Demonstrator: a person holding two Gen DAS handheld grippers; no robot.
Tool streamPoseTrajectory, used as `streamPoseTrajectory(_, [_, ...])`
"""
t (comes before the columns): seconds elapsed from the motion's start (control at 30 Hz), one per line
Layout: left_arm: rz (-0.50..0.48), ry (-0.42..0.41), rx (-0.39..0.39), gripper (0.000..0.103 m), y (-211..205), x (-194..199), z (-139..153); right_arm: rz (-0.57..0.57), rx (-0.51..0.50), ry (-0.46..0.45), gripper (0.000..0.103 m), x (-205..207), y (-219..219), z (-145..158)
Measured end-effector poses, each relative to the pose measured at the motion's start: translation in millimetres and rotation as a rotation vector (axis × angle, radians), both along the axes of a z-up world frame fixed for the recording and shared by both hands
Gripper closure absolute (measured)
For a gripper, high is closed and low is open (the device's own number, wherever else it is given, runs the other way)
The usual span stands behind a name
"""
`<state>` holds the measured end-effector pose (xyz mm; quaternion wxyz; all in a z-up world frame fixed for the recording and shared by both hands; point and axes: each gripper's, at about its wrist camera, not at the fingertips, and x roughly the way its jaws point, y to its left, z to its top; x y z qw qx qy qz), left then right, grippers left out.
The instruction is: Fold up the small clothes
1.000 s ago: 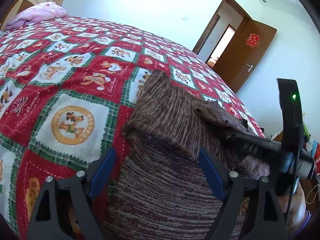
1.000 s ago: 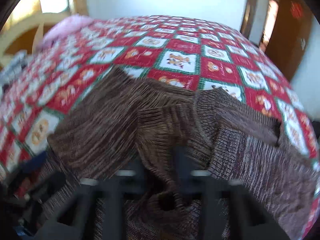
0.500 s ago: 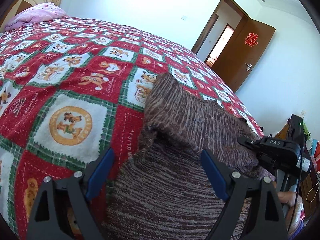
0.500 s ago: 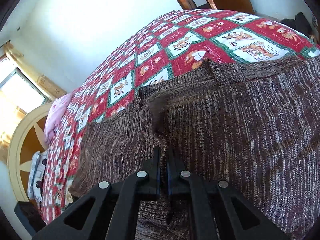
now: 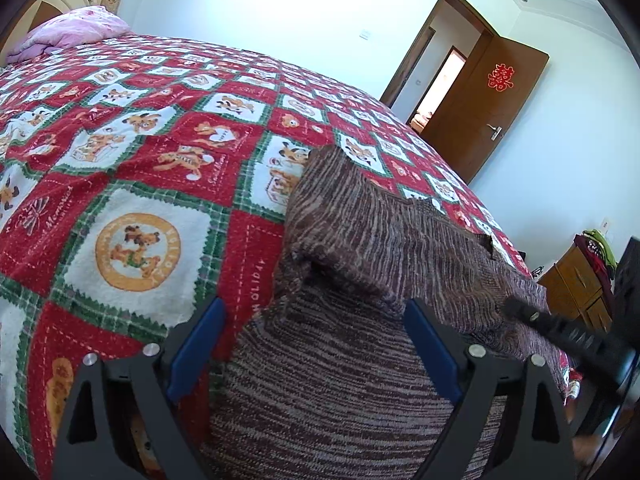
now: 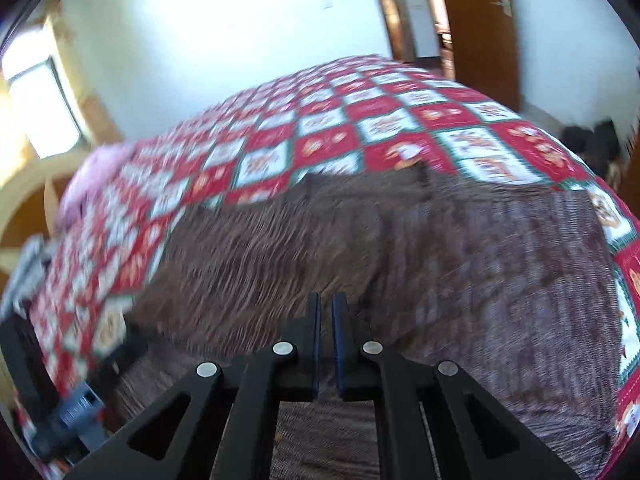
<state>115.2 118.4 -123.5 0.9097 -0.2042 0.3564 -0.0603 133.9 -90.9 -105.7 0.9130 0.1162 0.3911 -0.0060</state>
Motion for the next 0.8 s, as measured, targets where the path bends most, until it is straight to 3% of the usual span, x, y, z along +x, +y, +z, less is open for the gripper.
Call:
streamPoseTrajectory(0.1, [-0.003,0.0,0.005,0.008,-1.1,0.3,-0.5,0.014,-0.022,0.07,0.097,3.0,4.5,-20.9])
streamPoseTrajectory(0.17, [-0.009,-0.001,0.007,0.006,-1.8,0.8,-0.5,0.006,-0.028,0.062,0.097,0.2,4.3,-18.7])
streamPoseTrajectory(0.3, [-0.015,0.001,0.015,0.005,-3.6,1.2,-1.0,-0.031,-0.054,0.147,0.091,-19.7,5.0,-9.3])
streamPoseTrajectory(0.43, [-0.019,0.008,0.021,0.004,-4.5,2.2,-1.1,-0.082,0.025,0.047,0.086,-80.4,-1.1,24.1])
streamPoseTrajectory(0.5, [-0.027,0.017,0.025,0.002,-5.4,3.3,-0.8,-0.101,0.016,-0.007,0.065,-118.2,0.6,38.9])
streamPoseTrajectory(0.57, [-0.044,0.034,0.047,0.002,-7.7,4.0,0.1,-0.117,0.01,-0.049,0.056,-154.8,-1.3,50.1])
streamPoseTrajectory(0.7, [-0.131,0.088,0.218,0.002,-22.1,-16.9,14.2,-0.177,-0.05,-0.091,0.056,-214.3,-12.4,67.0])
streamPoseTrajectory(0.8, [-0.202,0.05,0.237,0.002,-16.0,-62.2,27.5,-0.223,-0.059,-0.11,0.056,-255.7,-25.3,72.0])
